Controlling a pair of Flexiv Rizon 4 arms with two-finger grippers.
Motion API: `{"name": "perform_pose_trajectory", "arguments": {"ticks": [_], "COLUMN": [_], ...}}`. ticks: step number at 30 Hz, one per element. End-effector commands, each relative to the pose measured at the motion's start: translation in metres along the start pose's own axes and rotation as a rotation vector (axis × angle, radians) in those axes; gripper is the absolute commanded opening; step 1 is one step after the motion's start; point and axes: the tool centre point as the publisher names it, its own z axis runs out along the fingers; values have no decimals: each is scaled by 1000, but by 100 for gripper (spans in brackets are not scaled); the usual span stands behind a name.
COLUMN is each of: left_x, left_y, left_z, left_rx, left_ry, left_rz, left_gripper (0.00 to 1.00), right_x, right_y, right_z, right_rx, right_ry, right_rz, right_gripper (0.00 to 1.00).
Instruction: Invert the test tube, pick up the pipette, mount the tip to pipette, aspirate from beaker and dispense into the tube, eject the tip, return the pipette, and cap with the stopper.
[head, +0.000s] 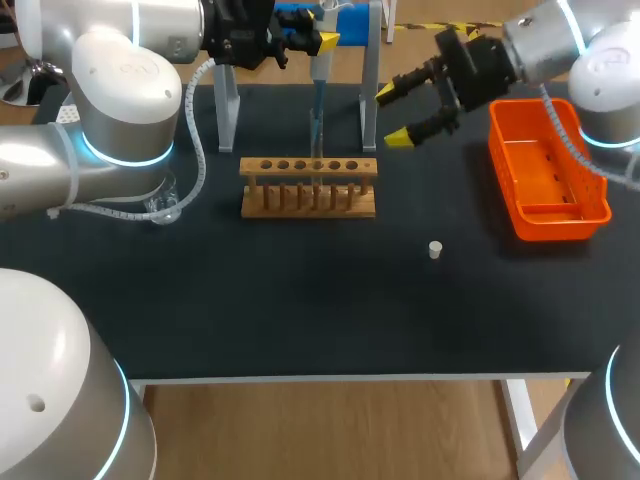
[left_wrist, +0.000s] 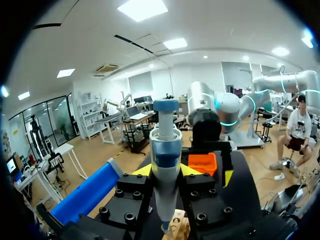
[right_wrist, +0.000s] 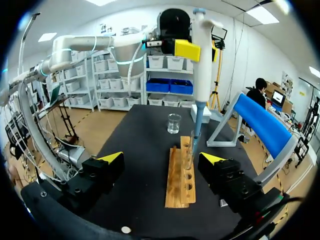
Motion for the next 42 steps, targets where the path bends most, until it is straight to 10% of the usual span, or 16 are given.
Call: {"name": "perform_pose_trajectory", "arguments": {"ticks": [1,17,42], "left_x": [-1,-1,-1], "left_y": [0,0,0], "left_z": [-1,-1,-1], "left_rx": [-1,-1,-1], "left_ry": [3,3,3], "left_rz": [1,1,1], "left_gripper": [0,0,0], "right_x": [-29,-54,-48], "right_y": [-15,-28,-39], "right_z": [23,84,117], "right_rx": [-21,14,86], "right_ry": [63,126,-33], "right_rz": [-15,-44,-70], "right_gripper": [100,100,100]}}
